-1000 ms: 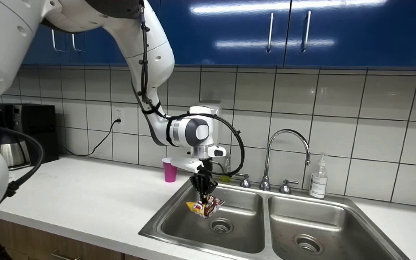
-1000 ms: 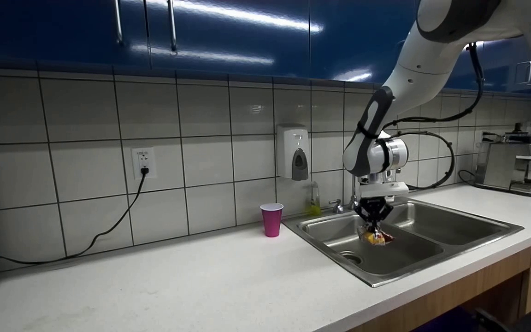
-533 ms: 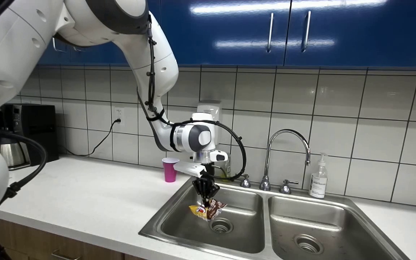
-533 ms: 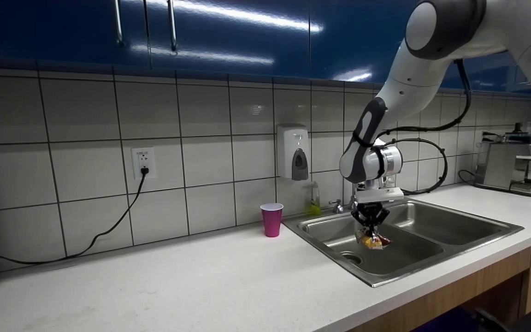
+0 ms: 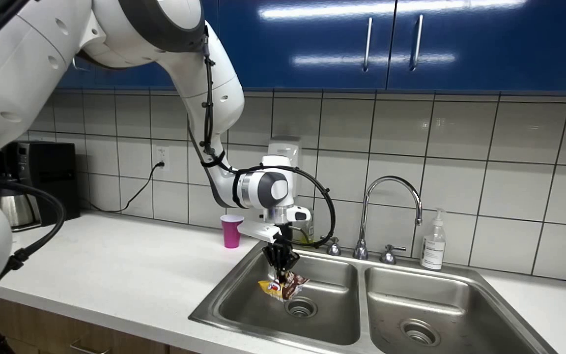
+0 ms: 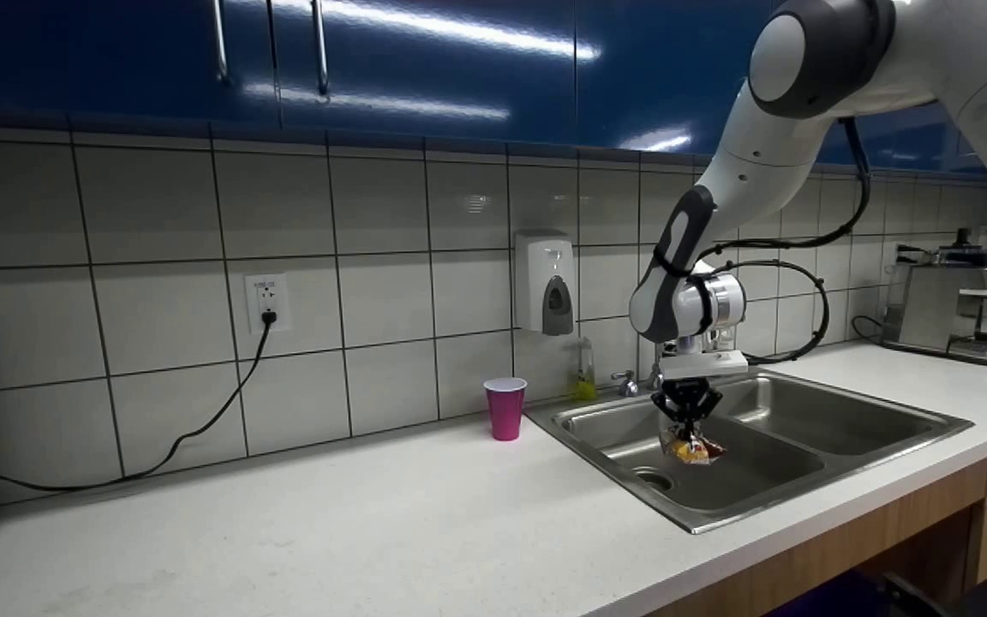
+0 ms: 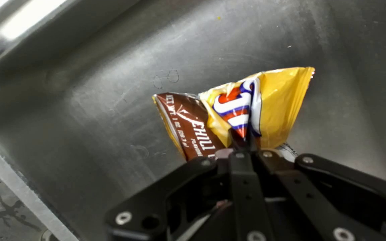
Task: Put the packet in the sink on the left.
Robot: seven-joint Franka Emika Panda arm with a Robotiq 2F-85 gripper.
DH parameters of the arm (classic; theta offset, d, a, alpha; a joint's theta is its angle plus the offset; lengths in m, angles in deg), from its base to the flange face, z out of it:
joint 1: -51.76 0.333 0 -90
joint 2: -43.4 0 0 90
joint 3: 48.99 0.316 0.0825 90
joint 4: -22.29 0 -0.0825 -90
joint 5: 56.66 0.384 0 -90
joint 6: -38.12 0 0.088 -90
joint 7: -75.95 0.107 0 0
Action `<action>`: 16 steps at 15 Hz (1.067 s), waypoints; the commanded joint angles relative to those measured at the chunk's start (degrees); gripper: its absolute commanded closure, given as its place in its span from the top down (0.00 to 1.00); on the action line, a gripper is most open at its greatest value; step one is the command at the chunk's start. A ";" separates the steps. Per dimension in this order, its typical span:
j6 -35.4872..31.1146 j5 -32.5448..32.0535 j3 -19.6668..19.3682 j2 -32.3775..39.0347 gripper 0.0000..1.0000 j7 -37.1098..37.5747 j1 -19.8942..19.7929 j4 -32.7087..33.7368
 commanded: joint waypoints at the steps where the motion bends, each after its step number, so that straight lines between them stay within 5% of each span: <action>1: 0.16 -0.10 0.12 0.01 0.01 0.04 -0.14 0.13; 16: -2.90 0.73 -0.11 5.36 0.00 0.56 -0.50 2.58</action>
